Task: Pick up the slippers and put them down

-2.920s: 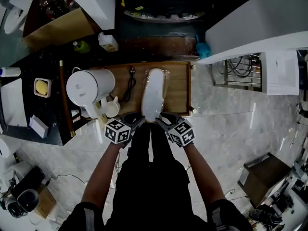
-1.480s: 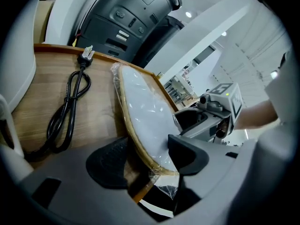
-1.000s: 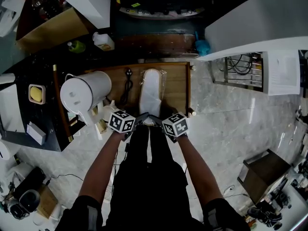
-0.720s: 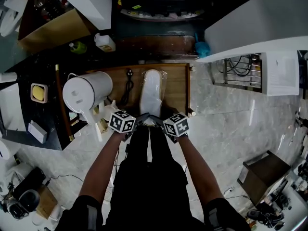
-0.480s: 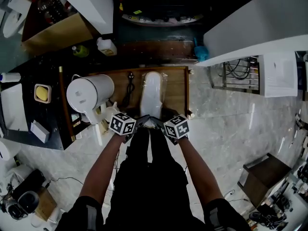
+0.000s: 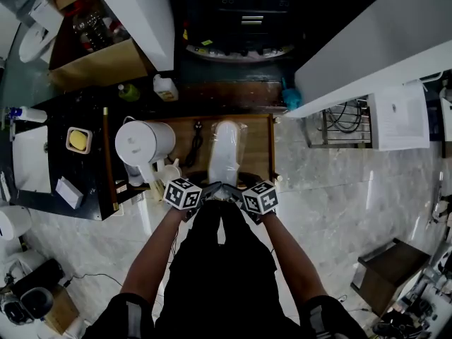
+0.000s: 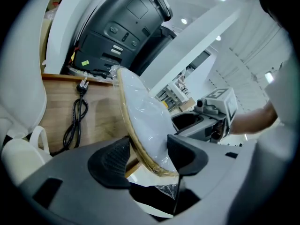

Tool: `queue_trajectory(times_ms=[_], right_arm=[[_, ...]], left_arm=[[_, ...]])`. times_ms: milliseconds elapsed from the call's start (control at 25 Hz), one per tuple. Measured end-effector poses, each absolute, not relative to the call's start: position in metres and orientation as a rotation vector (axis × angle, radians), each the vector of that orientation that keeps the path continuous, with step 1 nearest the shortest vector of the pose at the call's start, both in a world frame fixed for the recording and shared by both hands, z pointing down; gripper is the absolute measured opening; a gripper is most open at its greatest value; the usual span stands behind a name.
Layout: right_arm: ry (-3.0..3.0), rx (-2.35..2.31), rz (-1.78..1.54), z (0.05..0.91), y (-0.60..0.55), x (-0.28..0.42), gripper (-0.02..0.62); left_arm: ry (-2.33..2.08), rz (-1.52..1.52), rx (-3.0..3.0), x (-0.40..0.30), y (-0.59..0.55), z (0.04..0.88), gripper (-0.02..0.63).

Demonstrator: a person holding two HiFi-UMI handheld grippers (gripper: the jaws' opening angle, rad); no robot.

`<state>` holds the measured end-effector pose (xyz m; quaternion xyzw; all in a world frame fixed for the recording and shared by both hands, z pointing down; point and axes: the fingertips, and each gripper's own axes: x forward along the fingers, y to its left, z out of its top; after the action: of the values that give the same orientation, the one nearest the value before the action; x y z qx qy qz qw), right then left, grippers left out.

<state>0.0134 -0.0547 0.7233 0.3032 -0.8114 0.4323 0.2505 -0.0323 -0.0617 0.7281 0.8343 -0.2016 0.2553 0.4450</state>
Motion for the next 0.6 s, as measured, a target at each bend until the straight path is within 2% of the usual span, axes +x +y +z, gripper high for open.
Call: queue_trajectory(times_ms=[600], right_arm=[[-2.263,0.927,1.169,0.671,-0.028,0.012,0.285]], left_arm=[[-0.527,0.605,2.124,-0.033,-0.037,0.676,0.255]])
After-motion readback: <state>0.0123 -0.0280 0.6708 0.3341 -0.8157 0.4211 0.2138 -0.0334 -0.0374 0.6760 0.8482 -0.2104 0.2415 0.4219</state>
